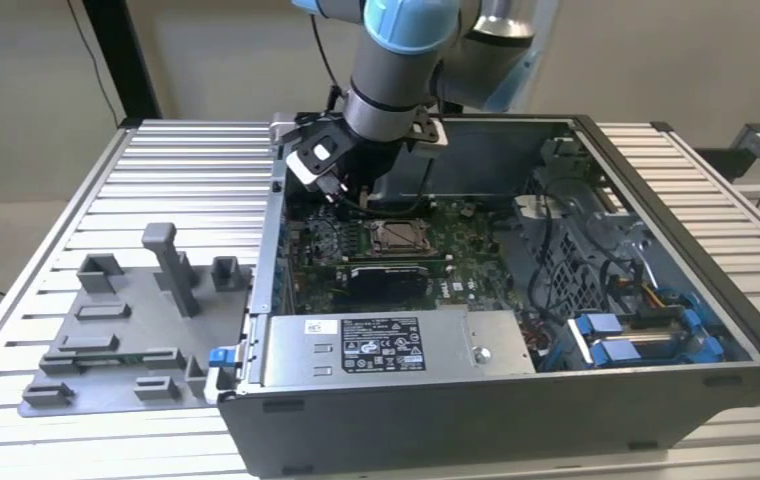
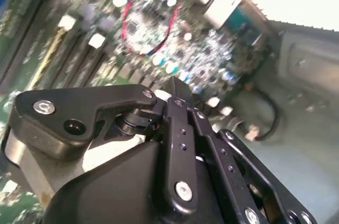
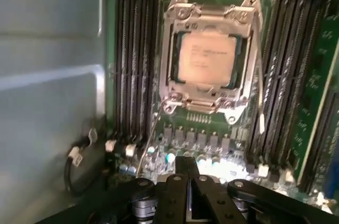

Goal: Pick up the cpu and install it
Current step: 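Install the first cpu locking lever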

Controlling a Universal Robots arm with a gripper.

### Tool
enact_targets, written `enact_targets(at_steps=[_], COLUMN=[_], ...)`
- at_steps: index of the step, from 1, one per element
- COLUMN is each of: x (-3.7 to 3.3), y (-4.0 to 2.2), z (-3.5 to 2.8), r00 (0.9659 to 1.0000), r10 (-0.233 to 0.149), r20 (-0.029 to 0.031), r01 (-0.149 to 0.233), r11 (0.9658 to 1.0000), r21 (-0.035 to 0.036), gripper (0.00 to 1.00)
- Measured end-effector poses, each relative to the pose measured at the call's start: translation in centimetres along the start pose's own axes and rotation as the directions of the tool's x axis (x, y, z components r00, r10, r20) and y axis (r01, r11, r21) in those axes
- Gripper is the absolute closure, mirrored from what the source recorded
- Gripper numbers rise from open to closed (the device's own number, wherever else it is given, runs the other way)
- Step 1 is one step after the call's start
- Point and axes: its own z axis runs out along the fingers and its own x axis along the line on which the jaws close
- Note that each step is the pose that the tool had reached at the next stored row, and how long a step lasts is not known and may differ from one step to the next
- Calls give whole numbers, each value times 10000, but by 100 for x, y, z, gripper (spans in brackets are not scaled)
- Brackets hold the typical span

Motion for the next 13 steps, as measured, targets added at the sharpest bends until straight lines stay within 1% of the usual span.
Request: enact_targets(at_steps=[1,2,4,6,7,9,10,11,12,13], x=[0,0,1,1,1,2,0,0,1,2], y=[-3,-7,-15,-16,-16,-16,-17,-17,-17,-17], z=[1,2,5,5,5,6,5,6,5,2], r00=[10000,9999,9987,9961,9949,9948,9945,9938,9928,9916], r10=[-15,-42,-122,-223,-269,-271,-276,-291,-308,-329], r20=[-47,-148,-502,-852,-968,-983,-1006,-1073,-1155,-1250], r01=[15,41,119,216,260,262,266,280,295,314], r11=[10000,10000,9999,9997,9996,9996,9996,9995,9995,9994], r21=[-14,-35,-71,-98,-106,-108,-109,-117,-126,-136], gripper=[100,100,100,100,100,100,100,100,100,100])
